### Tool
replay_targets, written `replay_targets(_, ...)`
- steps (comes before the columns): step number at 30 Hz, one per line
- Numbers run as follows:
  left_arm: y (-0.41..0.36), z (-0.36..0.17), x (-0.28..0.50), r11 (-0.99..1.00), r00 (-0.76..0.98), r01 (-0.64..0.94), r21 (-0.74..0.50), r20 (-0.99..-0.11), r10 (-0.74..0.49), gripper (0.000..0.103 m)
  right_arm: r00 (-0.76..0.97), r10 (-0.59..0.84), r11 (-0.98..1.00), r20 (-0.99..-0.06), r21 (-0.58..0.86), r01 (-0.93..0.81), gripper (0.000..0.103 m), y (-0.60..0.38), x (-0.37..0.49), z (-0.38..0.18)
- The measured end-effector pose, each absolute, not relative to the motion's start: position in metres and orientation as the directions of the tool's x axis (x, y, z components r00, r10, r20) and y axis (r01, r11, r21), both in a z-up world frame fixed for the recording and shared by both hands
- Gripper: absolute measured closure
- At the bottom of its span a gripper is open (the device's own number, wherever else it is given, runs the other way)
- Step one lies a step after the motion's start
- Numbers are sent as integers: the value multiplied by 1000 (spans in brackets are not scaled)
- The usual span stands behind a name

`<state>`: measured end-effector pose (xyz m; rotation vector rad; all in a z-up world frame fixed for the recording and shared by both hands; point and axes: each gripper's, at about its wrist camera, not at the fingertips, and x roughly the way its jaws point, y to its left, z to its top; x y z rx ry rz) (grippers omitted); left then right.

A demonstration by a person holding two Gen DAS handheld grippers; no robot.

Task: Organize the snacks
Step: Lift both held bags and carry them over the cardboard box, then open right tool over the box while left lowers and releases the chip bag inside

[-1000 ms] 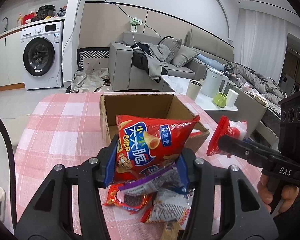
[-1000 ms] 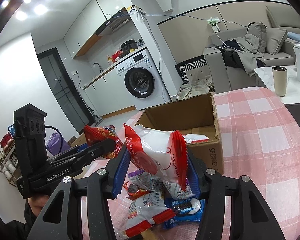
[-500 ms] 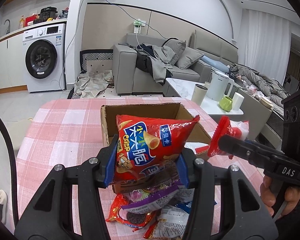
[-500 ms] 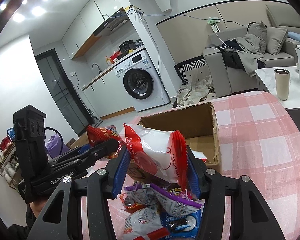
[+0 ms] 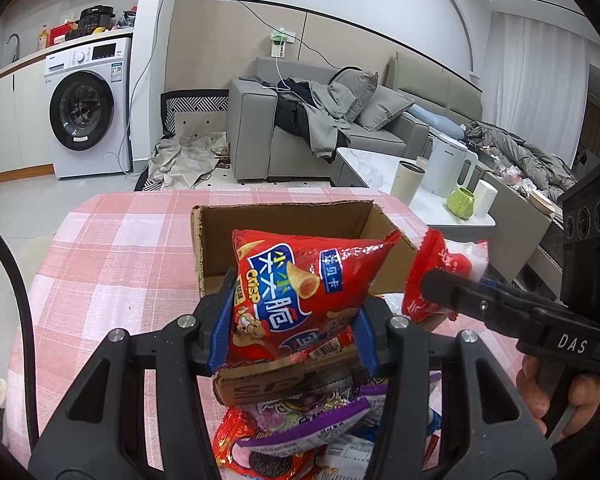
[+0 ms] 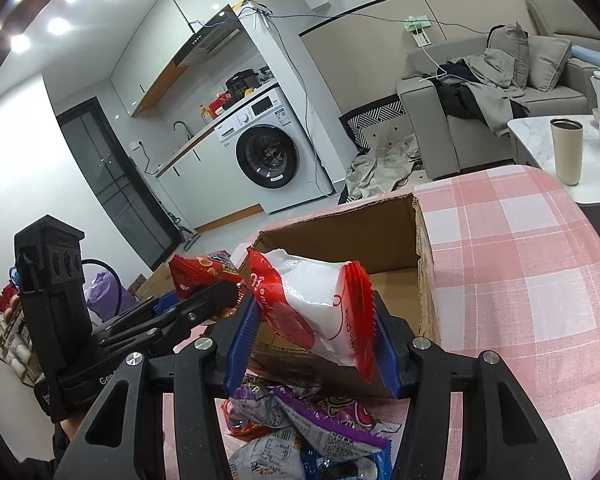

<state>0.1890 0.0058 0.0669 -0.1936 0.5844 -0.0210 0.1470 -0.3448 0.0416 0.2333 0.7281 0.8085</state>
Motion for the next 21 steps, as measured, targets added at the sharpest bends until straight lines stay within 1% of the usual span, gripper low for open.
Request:
replay_targets(7, 2, 50, 203, 982, 821, -34, -187, -565, -79, 55, 462, 722, 686, -515, 449, -572, 50, -338, 157, 33)
replay_targets(13, 2, 32, 213, 984, 796, -36, -175, -600, -77, 55, 464, 708, 698, -532, 432, -571, 50, -335, 163, 25)
replay_targets(16, -2, 28, 215, 991, 795, -27, -134, -604, -60, 55, 472, 693, 712, -545, 410, -570, 49, -335, 164, 23)
replay_targets(21, -1, 25, 217, 992, 786, -12, -129, -614, -70, 54, 463, 700, 705, -543, 421, -571, 49, -338, 166, 20)
